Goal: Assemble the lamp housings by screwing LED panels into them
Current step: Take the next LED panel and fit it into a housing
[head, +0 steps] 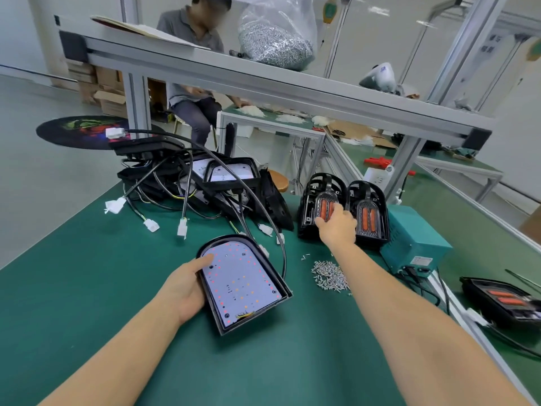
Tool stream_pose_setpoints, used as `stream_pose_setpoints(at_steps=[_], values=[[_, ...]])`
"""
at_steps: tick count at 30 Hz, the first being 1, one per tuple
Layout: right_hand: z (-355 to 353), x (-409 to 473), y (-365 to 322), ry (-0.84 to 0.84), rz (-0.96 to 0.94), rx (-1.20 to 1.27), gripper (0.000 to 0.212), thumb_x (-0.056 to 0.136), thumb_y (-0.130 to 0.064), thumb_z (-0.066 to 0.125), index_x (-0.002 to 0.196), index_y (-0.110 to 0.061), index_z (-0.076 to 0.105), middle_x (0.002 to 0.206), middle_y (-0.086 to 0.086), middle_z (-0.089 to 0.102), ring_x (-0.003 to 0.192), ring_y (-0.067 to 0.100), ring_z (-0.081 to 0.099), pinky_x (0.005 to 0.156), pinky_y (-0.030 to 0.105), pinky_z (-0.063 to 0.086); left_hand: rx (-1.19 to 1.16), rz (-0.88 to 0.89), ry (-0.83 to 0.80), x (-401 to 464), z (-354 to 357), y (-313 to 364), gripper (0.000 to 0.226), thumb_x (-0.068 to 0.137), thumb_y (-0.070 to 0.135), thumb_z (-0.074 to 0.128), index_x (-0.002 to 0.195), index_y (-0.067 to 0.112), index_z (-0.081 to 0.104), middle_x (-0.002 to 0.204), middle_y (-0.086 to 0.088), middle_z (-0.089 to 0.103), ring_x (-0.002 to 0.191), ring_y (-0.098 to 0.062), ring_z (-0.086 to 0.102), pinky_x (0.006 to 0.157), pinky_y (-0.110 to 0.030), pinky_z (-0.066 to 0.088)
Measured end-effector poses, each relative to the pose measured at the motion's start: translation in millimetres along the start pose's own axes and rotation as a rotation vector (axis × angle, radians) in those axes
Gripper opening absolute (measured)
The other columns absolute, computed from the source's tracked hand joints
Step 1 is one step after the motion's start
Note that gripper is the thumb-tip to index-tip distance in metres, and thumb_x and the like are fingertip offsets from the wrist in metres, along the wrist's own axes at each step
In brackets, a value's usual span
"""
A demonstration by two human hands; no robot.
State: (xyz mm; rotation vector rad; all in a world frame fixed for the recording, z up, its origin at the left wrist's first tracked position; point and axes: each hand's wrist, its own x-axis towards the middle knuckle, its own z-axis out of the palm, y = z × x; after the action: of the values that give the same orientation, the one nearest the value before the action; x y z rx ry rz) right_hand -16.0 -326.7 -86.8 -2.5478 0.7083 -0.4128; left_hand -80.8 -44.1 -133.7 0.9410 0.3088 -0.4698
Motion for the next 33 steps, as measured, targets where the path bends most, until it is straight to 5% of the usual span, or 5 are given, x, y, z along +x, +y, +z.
stream_pose_setpoints(at_steps=[7,15,22,29,33], values=[[6,10,-15,0.016,0.082,-0.141,0.073,0.088,-0.045,0.067,0.140,-0.006,0.033,0.140,0.022,0.047,0.130,0.037,0.041,0.101,0.045,0.039,-0.049,0.056,-0.035,3,0,-1,0.033,0.099,0.031,0.042,0.103,0.008,0.066,0.098,-0.011,0.074,0.082,-0.023,0.072,0.075,-0.041,0.048],[-4,-4,-13,0.163,0.063,0.124,0.079,0.081,-0.037,0.073,0.142,-0.005,0.033,0.135,0.019,0.051,0.126,0.036,0.043,0.092,0.045,0.045,-0.145,0.049,-0.044,7,-2,-2,0.045,0.101,0.039,0.034,0.112,0.007,0.063,0.110,-0.012,0.068,0.098,-0.027,0.063,0.078,-0.042,0.047],[-29,-104,-14,0.127,-0.229,0.336,0.051,0.070,-0.047,0.065,0.110,-0.017,0.055,0.104,0.001,0.058,0.101,0.025,0.052,0.087,0.039,0.045,-0.161,0.048,-0.062,9,-2,-3,0.040,0.101,0.036,0.037,0.110,0.009,0.064,0.111,-0.011,0.068,0.096,-0.027,0.063,0.079,-0.041,0.047],[-18,-186,-24,-0.050,-0.508,0.044,0.069,0.069,-0.042,0.069,0.130,-0.017,0.052,0.124,-0.002,0.052,0.110,0.019,0.042,0.094,0.027,0.034,-0.209,0.052,-0.164,8,-6,-7,0.057,0.100,0.047,0.028,0.128,0.007,0.056,0.127,-0.015,0.061,0.117,-0.030,0.057,0.096,-0.046,0.042],[-11,-206,-27,-0.076,-0.581,-0.011,0.072,0.068,-0.050,0.059,0.132,-0.018,0.049,0.127,-0.006,0.050,0.113,0.016,0.038,0.096,0.023,0.033,-0.246,0.076,-0.194,6,-5,-13,0.064,0.099,0.051,0.027,0.110,0.005,0.069,0.119,-0.017,0.065,0.102,-0.029,0.067,0.086,-0.044,0.047]])
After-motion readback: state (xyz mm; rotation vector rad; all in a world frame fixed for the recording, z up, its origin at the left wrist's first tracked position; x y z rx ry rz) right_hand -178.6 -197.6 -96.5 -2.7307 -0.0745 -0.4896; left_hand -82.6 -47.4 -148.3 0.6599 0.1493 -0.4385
